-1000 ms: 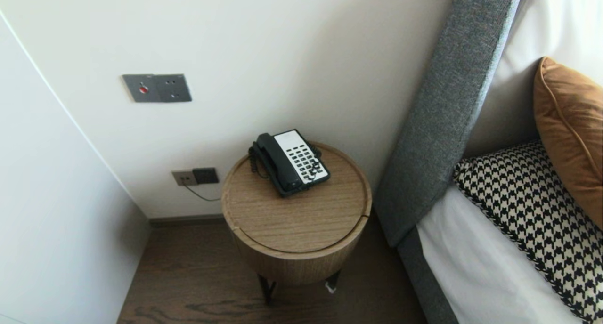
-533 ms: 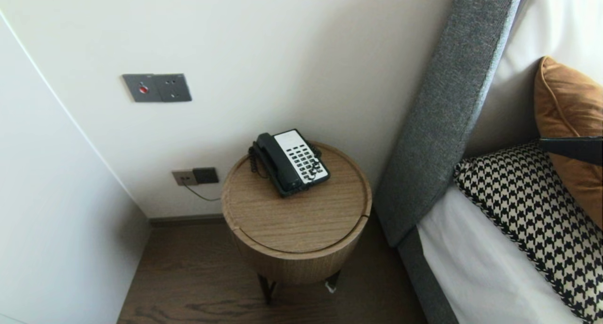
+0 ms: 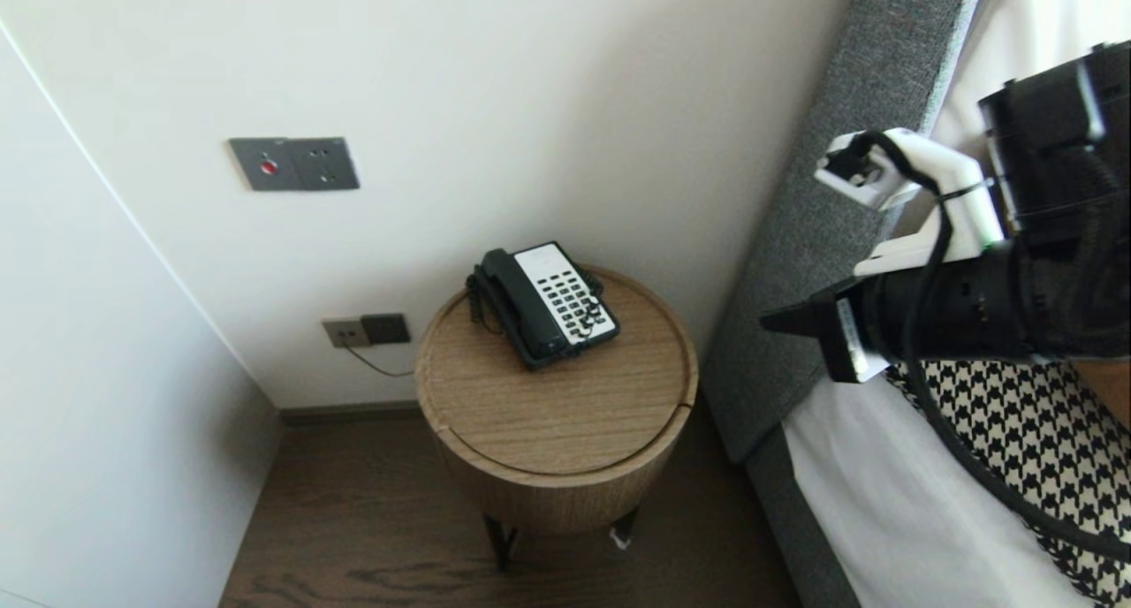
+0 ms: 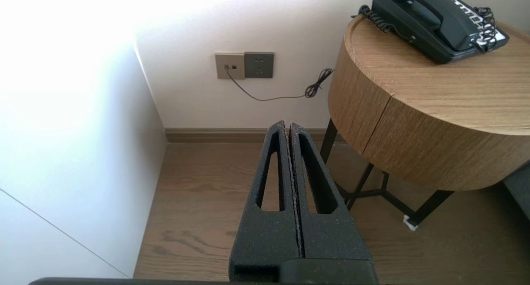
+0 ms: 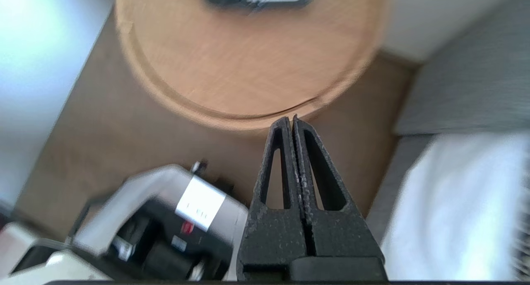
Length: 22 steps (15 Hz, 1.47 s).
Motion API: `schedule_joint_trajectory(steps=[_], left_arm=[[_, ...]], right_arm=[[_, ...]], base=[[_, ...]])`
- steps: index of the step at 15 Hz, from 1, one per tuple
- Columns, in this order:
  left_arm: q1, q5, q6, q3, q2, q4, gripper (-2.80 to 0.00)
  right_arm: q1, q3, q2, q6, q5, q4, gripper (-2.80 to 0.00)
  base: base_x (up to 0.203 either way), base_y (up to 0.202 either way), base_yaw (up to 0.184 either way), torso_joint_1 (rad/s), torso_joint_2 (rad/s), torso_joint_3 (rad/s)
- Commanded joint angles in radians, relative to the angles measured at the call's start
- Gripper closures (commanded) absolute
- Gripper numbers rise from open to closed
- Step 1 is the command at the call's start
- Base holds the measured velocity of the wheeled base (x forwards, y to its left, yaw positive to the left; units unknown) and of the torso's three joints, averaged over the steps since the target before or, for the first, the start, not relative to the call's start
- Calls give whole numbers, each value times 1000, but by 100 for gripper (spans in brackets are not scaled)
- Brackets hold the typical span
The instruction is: Open the nightstand drawer
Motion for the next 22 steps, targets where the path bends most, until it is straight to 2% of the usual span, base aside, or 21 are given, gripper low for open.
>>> schedule_joint_trajectory(steps=[1,5,9,10,17,22], left_arm=[[0,0,0,2,0,0,0],[0,-1,0,2,0,0,0],[0,1,0,2,0,0,0],[0,1,0,1,0,0,0],[0,-1,0,0,0,0,0],[0,-1,0,-1,0,0,0]], right_arm=[[53,-15,123,2,-1,3,0],[99,-58,241,6,0,5,0],[184,-99,346,137,31,5,0],[197,-103,366,149,36,5,0],[251,-139,487,157,38,3,0],[258,-138,540,166,38,-2,0]], base=[[0,0,0,0,0,0],[0,0,0,0,0,0],[0,0,0,0,0,0],[0,0,0,0,0,0],[0,0,0,0,0,0],[0,0,0,0,0,0]])
